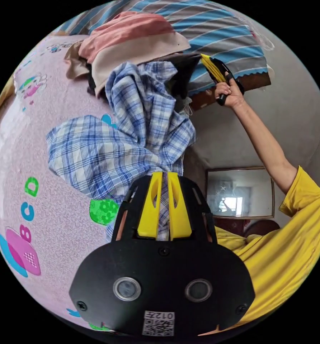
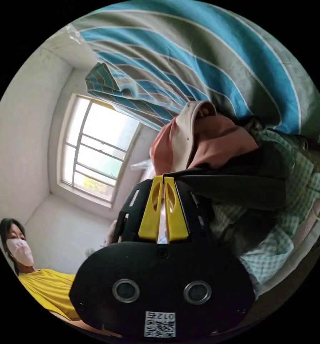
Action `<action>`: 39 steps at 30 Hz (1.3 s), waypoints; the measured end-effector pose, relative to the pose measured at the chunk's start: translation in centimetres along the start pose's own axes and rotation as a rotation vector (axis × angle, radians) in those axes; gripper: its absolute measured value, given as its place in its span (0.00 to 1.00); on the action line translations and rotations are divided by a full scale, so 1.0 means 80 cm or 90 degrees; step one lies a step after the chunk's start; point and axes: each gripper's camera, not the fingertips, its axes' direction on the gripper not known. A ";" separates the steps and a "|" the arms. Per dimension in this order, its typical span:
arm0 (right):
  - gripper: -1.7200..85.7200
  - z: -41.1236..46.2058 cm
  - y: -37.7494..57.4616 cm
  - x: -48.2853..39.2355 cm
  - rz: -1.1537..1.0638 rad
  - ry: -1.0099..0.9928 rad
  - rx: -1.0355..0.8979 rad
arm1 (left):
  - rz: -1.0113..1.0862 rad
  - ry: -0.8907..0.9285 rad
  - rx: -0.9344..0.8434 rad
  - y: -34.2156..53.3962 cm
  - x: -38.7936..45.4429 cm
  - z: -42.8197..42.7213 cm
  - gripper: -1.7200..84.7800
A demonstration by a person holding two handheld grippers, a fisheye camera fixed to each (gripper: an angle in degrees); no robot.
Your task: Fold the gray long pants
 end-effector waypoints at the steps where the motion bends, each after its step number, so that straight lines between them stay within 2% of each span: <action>1: 0.03 -0.018 -0.003 -0.009 0.004 -0.041 0.016 | 0.010 -0.022 0.014 0.005 0.011 -0.012 0.02; 5: 0.03 -0.063 -0.010 -0.059 -0.034 -0.256 0.104 | -0.028 -0.071 0.090 0.047 0.020 -0.067 0.03; 9: 0.03 -0.080 -0.035 -0.141 -0.099 -0.316 0.132 | -0.095 -0.079 0.153 0.097 0.016 -0.122 0.03; 13: 0.03 -0.102 -0.061 -0.276 -0.246 -0.427 0.160 | -0.121 -0.121 0.255 0.158 0.036 -0.198 0.04; 15: 0.03 -0.107 -0.065 -0.352 -0.307 -0.436 0.146 | -0.120 -0.131 0.295 0.181 0.051 -0.229 0.04; 19: 0.03 -0.076 -0.027 -0.532 -0.448 -0.444 0.048 | -0.082 -0.133 0.388 0.228 0.103 -0.301 0.07; 26: 0.03 0.026 0.149 -0.745 -0.574 -0.609 -0.083 | 0.024 -0.167 0.566 0.334 0.229 -0.426 0.13; 33: 0.04 0.173 0.336 -0.806 -0.570 -0.651 -0.266 | 0.032 -0.211 0.687 0.468 0.297 -0.502 0.16; 35: 0.04 0.241 0.400 -0.803 -0.571 -0.619 -0.375 | 0.003 -0.206 0.718 0.515 0.301 -0.516 0.15; 39: 0.04 0.344 0.491 -0.762 -0.619 -0.496 -0.495 | -0.057 -0.218 0.775 0.596 0.291 -0.524 0.11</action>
